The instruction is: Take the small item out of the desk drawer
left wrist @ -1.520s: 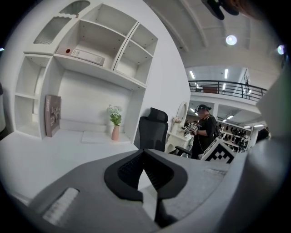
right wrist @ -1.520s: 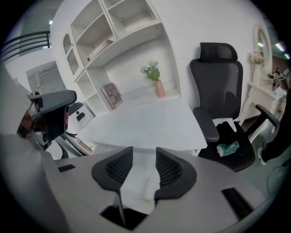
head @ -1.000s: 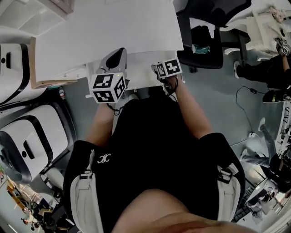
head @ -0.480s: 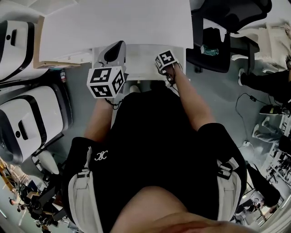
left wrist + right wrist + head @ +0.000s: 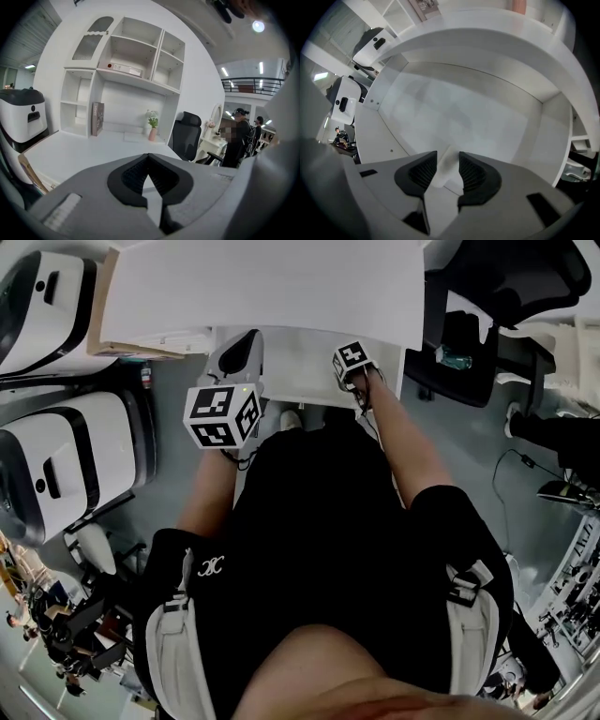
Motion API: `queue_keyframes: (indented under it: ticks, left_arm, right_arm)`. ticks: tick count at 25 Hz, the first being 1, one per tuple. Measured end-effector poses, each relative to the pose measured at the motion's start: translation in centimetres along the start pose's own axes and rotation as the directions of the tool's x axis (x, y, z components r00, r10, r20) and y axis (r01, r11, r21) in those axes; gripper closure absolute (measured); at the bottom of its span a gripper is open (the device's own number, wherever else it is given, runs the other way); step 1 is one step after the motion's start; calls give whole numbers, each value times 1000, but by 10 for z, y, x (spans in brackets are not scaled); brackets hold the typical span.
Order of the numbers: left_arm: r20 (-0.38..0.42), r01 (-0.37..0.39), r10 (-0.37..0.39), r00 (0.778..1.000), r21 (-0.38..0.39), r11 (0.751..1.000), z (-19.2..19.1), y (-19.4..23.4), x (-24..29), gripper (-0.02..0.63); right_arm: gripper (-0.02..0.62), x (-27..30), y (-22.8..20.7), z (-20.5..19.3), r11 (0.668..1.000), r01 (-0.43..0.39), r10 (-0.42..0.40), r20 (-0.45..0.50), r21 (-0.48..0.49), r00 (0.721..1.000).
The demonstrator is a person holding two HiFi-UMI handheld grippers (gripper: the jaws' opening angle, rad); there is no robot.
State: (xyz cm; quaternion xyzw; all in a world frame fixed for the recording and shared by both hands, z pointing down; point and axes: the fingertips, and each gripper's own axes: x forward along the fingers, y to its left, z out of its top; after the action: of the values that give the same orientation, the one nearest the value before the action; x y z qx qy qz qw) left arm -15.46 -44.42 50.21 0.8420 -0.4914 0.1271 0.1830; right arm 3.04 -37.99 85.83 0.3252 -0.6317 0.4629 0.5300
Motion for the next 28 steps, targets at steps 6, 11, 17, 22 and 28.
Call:
queue_keyframes:
  ticks: [6,11,17,22,28]
  left_arm:
    - [-13,-52,52,999,-12,999,-4,18,-11,592]
    - [-13,-65,65,998,-8,998,-4,25,-20,591]
    - [-2,-54,54,999,-8,998,-6,28,-26,592]
    - [21,-15,15,1000,3,1000,0,22,-26,592]
    - [45,49,-50,998,22,999,3,10,-24,592]
  right_arm:
    - [451,19,-12,-2,1000,27,-27,-79,1,996]
    - [453,32,-14,-14,998,56,-53,-113,22,992]
    - [460,22,-9,-9,998,59,-57,-65,36,996]
    - [461,-1,0,9,996,43,-46,46,74,998]
    - [469,-51,13,37,995,12,-37,262,99,964]
